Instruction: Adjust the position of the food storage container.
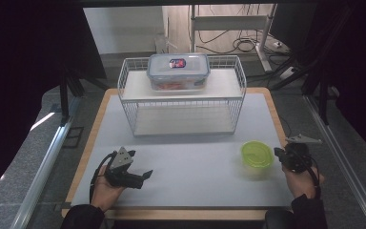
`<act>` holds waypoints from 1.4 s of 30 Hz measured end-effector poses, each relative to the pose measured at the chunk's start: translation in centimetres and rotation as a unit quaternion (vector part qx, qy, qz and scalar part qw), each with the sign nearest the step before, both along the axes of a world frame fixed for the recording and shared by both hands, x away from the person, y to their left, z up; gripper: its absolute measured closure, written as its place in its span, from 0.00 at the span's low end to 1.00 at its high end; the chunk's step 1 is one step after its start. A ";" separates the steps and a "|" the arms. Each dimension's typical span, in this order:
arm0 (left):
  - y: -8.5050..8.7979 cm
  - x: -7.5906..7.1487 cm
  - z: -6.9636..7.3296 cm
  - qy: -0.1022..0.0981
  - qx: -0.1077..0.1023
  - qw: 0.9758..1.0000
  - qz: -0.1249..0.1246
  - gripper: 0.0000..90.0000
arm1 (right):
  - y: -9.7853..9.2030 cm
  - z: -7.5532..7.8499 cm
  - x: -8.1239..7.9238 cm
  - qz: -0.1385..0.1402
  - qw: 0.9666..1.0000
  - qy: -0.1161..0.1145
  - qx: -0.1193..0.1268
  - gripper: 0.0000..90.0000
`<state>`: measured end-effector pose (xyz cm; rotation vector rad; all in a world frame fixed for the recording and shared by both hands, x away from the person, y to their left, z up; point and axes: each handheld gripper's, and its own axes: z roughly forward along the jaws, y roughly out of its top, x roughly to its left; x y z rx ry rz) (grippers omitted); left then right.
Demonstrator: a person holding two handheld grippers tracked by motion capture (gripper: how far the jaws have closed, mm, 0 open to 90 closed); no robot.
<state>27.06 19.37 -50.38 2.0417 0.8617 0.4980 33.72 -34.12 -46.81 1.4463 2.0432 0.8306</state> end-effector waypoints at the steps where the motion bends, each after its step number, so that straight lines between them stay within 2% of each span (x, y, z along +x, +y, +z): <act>1: 0.0 0.0 0.0 0.000 0.000 1.000 0.000 0.05 | 0.0 -0.1 0.0 0.000 1.000 0.003 0.000 1.00; 8: 0.0 0.0 0.0 0.001 0.002 1.000 -0.001 0.05 | 0.2 -0.5 0.1 -0.001 1.000 0.018 0.003 1.00; 15: -0.1 0.0 -0.1 0.002 0.004 1.000 -0.002 0.05 | 0.4 -0.6 -0.1 0.003 1.000 0.023 0.021 1.00; 28: -0.3 0.1 -0.2 0.006 0.007 1.000 -0.004 0.05 | 2.8 -0.8 -0.5 0.039 0.998 0.035 0.040 1.00; 42: -0.3 0.2 -0.2 0.009 0.010 1.000 -0.006 0.05 | 5.5 -1.0 -1.0 0.081 0.994 0.054 0.055 1.00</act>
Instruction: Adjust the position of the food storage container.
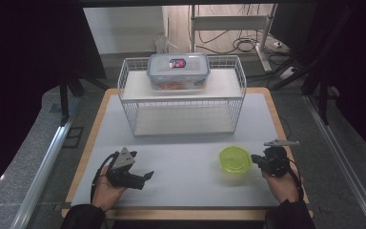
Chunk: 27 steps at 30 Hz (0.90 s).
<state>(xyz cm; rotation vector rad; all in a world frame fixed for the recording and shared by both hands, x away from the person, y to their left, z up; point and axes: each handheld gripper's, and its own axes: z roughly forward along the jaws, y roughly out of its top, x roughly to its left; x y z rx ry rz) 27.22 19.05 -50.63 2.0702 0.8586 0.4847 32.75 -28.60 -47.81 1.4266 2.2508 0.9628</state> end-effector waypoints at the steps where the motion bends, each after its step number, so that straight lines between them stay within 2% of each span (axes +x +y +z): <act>1: 0.0 0.0 0.0 0.000 0.001 1.000 0.000 0.05 | 0.2 -0.1 0.0 0.004 1.000 0.002 -0.001 1.00; 3: 0.0 0.0 0.0 0.000 0.000 1.000 -0.001 0.05 | 0.6 -0.4 -0.1 0.017 1.000 0.015 -0.002 1.00; 5: 0.0 0.0 0.0 0.001 0.000 1.000 -0.001 0.05 | 1.0 -0.8 -0.1 0.030 0.999 0.023 -0.017 1.00; 12: -0.1 0.0 -0.1 0.002 0.001 1.000 -0.002 0.05 | 1.0 -1.8 0.4 0.036 0.998 0.046 -0.007 1.00; 17: -0.2 0.0 -0.1 0.003 0.003 1.000 -0.003 0.05 | 0.8 -2.4 0.8 0.042 0.997 0.061 0.012 1.00; 20: -0.2 0.0 -0.1 0.003 0.003 1.000 -0.003 0.05 | 1.3 -3.0 0.9 0.051 0.996 0.074 0.005 1.00; 24: -0.2 0.1 -0.2 0.005 0.003 1.000 -0.003 0.05 | 1.8 -3.1 1.0 0.061 0.996 0.070 0.012 1.00; 27: -0.2 0.1 -0.2 0.004 0.004 1.000 -0.005 0.05 | 2.3 -3.3 1.1 0.068 0.995 0.076 0.013 1.00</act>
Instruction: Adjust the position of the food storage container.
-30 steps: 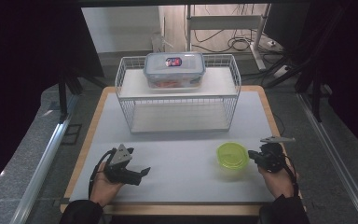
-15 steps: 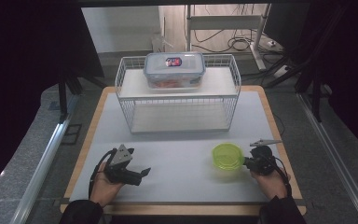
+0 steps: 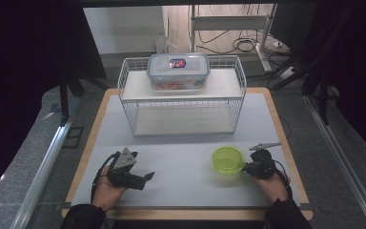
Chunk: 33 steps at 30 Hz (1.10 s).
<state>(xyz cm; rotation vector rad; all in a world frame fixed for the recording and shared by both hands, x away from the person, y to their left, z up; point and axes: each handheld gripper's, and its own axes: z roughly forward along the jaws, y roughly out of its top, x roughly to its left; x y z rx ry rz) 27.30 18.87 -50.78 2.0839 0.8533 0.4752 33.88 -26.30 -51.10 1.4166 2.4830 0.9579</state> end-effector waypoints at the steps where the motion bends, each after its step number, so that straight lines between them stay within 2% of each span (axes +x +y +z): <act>1: 0.0 0.0 0.0 0.000 0.000 1.000 0.000 0.05 | 0.1 0.0 0.0 0.001 1.000 0.000 -0.001 1.00; 6: 0.0 0.1 -0.1 0.003 -0.001 1.000 0.001 0.05 | 1.1 -0.1 0.2 0.011 1.000 0.000 0.003 1.00; 16: 0.0 0.1 -0.1 0.005 0.000 1.000 0.002 0.05 | 4.3 -0.4 0.6 0.046 0.999 0.003 0.008 1.00; 27: 0.0 0.1 -0.1 0.006 0.002 1.000 0.003 0.05 | 8.9 -0.6 0.8 0.101 0.995 0.008 0.010 1.00; 33: 0.1 0.1 -0.1 0.006 0.001 1.000 0.002 0.05 | 10.7 -0.7 0.7 0.121 0.993 0.007 0.004 1.00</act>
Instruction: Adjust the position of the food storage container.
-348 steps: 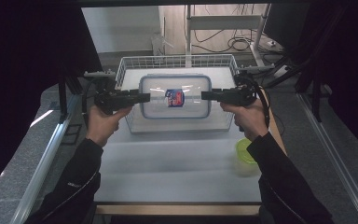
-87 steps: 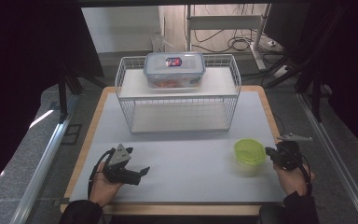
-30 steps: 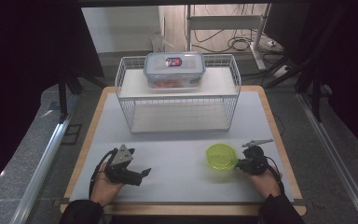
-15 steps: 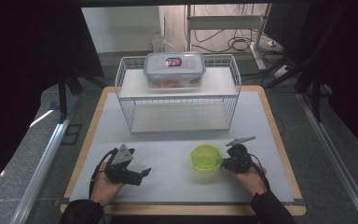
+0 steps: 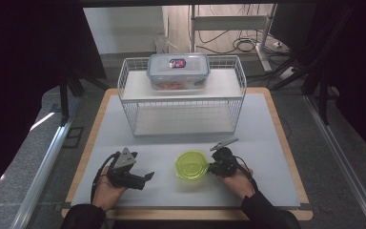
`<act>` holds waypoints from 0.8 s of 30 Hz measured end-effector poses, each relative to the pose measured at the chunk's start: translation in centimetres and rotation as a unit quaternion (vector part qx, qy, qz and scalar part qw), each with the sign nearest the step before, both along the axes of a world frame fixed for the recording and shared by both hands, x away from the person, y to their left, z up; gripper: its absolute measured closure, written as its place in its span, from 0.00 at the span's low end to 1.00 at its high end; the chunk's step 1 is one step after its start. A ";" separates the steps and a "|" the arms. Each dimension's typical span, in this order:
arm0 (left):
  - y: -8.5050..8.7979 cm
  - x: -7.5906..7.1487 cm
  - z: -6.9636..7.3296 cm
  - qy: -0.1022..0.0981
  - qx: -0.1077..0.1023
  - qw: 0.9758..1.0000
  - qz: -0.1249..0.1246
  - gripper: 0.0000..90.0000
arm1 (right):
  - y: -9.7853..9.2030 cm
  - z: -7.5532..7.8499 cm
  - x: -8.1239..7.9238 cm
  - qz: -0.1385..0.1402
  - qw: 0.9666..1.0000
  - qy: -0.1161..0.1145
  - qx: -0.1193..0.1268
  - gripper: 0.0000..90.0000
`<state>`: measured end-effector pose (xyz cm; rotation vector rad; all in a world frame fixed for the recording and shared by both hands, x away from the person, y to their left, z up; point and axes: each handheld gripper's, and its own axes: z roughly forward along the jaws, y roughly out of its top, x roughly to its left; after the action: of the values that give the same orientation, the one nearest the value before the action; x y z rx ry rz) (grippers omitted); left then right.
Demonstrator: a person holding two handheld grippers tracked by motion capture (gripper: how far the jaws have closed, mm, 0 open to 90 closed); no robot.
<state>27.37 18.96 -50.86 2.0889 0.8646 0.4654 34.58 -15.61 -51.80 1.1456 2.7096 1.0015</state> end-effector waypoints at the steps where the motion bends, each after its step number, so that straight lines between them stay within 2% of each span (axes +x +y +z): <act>1: 0.0 0.0 0.0 0.000 0.001 1.000 0.000 0.05 | 0.1 0.0 0.0 0.001 1.000 0.000 -0.002 1.00; 4: 0.0 0.0 0.0 0.000 0.001 1.000 -0.001 0.06 | -0.3 0.1 0.0 0.001 1.000 -0.007 -0.008 0.99; 6: 0.0 0.0 0.0 0.000 0.003 1.000 -0.002 0.06 | -0.9 0.4 0.0 -0.006 1.000 -0.023 -0.021 0.95; 9: 0.0 0.0 0.0 0.000 0.003 1.000 -0.002 0.06 | -1.9 0.9 0.0 -0.015 0.999 -0.039 -0.021 0.87; 14: 0.0 -0.1 0.0 0.002 0.005 1.000 -0.002 0.06 | -3.5 1.7 -0.2 -0.022 0.996 -0.076 -0.028 0.67; 17: 0.0 -0.4 -0.1 0.003 0.011 1.000 -0.001 0.06 | -4.1 2.1 -0.5 -0.016 0.995 -0.093 -0.028 0.55; 18: 0.0 -0.6 -0.2 0.003 0.015 1.000 -0.001 0.06 | -4.3 2.2 -0.5 -0.014 0.995 -0.100 -0.026 0.48; 21: 0.1 -1.0 -0.3 0.002 0.022 1.000 0.001 0.05 | -4.7 2.3 -0.7 -0.010 0.993 -0.112 -0.023 0.36; 24: 0.3 -1.2 -0.3 0.002 0.023 1.000 0.003 0.06 | -5.0 2.1 -0.8 -0.006 0.991 -0.130 -0.030 0.21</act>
<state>26.19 19.27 -51.19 2.1302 0.8695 0.4889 33.79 -20.56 -49.68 0.9471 2.5066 0.9826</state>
